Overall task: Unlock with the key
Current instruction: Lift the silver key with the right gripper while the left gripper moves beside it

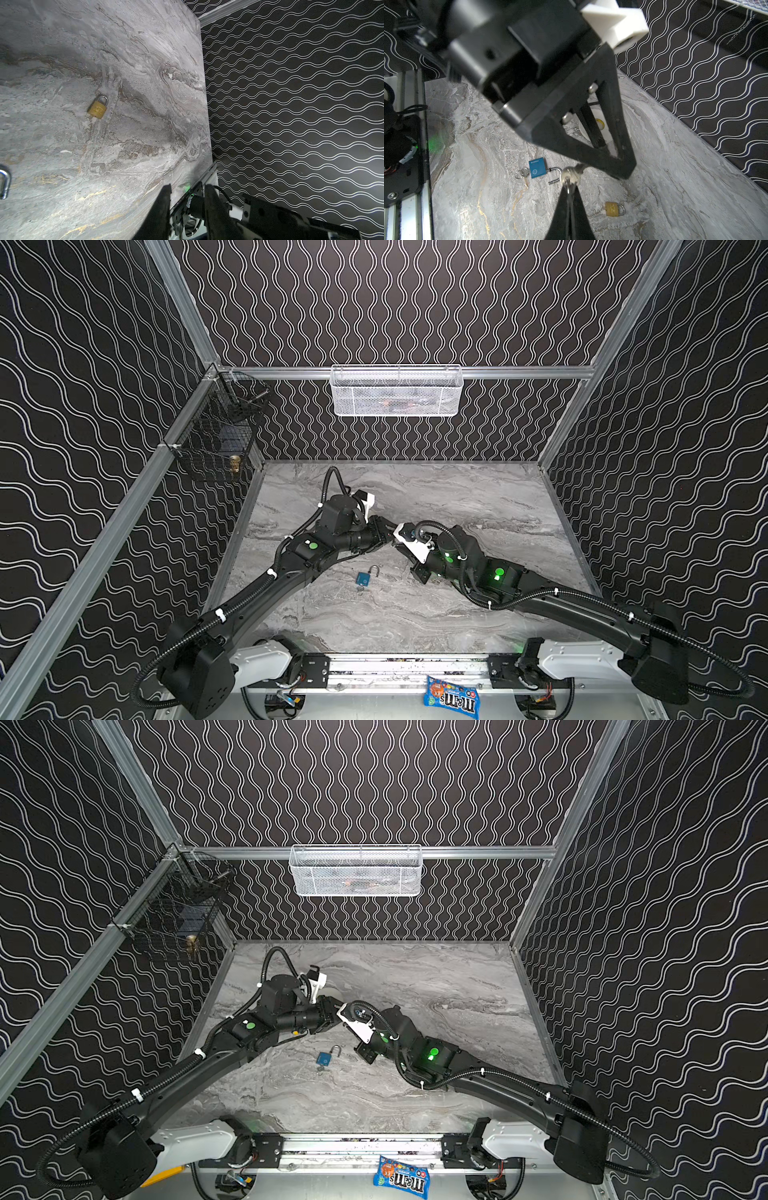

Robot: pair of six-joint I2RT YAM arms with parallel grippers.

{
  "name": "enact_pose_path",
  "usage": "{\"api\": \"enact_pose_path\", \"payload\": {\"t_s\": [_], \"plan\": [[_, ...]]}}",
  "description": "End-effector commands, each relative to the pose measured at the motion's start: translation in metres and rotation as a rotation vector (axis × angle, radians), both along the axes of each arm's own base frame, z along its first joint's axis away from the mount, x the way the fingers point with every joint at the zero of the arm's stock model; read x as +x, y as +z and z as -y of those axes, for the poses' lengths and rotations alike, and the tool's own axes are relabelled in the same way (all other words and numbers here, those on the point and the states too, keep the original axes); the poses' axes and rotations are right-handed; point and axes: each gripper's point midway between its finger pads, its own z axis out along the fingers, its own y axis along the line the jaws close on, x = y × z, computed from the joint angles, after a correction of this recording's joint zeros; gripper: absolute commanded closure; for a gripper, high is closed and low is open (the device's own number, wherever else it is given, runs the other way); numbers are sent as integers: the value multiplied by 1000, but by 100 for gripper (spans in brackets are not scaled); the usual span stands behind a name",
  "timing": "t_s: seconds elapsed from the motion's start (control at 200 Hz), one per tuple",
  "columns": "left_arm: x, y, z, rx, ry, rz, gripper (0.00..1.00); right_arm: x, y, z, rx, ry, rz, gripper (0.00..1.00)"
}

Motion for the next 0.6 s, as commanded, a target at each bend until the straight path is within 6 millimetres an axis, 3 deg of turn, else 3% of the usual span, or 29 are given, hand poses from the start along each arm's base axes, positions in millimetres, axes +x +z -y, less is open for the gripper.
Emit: {"api": "enact_pose_path", "payload": {"t_s": [0.0,0.21,0.596], "plan": [[2,6,0,-2,2,26,74,4,9,-2,19,-3,45,100],[1,7,4,-27,-14,25,87,5,8,-2,12,-9,47,100],[0,10,6,-23,-40,36,100,8,7,-2,2,-22,58,100]]}}
